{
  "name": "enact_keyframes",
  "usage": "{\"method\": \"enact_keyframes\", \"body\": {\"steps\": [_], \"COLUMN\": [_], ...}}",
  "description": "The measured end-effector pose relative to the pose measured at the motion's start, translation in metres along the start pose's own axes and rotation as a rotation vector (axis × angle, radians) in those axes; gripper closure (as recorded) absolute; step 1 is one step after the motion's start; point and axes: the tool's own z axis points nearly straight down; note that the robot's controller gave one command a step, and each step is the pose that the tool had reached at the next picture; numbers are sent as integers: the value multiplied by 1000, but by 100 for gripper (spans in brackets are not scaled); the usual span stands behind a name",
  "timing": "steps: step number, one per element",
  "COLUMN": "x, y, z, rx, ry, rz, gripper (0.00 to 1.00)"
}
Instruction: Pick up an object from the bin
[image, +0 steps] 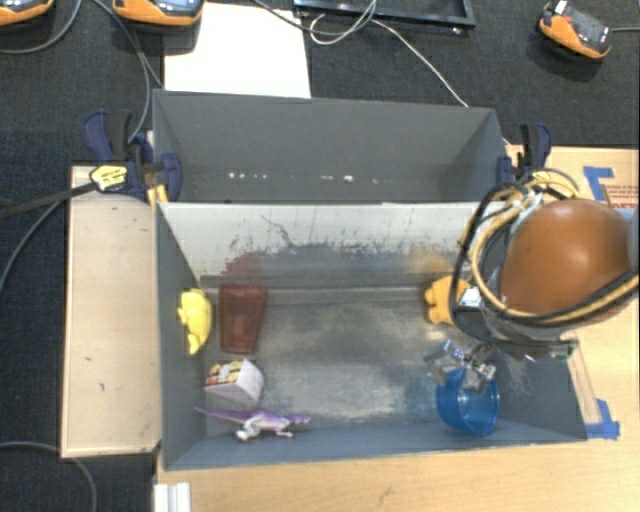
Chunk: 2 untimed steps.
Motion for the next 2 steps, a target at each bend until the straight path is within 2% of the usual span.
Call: {"method": "enact_keyframes", "body": {"steps": [1, 2], "x": [7, 9], "y": [-11, -11], "z": [30, 45], "rx": [15, 13], "ry": [-9, -8], "rz": [14, 17], "gripper": [100, 100]}}
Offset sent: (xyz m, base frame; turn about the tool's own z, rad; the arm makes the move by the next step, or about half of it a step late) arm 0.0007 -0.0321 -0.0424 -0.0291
